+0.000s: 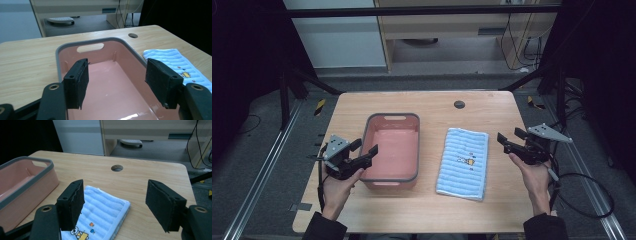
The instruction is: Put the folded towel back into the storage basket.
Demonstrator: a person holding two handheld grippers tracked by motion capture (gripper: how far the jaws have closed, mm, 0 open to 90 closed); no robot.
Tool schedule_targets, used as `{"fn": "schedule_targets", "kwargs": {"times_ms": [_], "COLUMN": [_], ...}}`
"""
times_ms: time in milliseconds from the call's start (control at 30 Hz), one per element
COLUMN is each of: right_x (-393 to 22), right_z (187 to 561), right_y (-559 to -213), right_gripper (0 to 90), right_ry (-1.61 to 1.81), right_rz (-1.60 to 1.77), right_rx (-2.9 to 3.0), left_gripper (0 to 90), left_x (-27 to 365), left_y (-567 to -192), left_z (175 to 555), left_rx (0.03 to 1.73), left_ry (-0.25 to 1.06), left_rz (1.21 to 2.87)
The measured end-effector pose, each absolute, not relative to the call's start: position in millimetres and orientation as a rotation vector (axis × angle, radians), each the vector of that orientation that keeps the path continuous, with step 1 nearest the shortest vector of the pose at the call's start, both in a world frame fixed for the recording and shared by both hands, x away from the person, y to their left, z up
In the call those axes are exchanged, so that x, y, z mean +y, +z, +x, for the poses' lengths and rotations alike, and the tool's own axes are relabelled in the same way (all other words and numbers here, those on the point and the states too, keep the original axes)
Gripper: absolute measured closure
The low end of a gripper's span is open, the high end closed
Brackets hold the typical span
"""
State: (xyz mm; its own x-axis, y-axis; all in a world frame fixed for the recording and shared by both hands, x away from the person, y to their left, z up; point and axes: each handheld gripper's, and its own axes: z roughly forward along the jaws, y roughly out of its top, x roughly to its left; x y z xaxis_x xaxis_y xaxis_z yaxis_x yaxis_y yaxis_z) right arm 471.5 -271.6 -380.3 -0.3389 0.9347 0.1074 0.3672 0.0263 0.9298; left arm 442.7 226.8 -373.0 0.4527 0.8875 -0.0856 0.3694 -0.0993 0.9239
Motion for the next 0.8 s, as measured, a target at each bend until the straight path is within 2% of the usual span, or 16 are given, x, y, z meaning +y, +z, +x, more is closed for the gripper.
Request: {"fn": "schedule_targets", "kwargs": {"times_ms": [333,800], "right_x": [-262,-250], "right_z": [485,500], "right_y": [-367,-368], "right_gripper": [30.1,29.2], "right_ry": [1.301,1.278], "right_rz": [1.312,1.318], "right_rx": [1.765,1.784], "left_gripper": [36.1,38.9], "left_x": [188,148], "left_y": [-377,-383], "left_z": [444,442], "left_rx": [1.037,0.974], "left_ry": [0.583,0.529], "left_rz": [1.713,1.748]}}
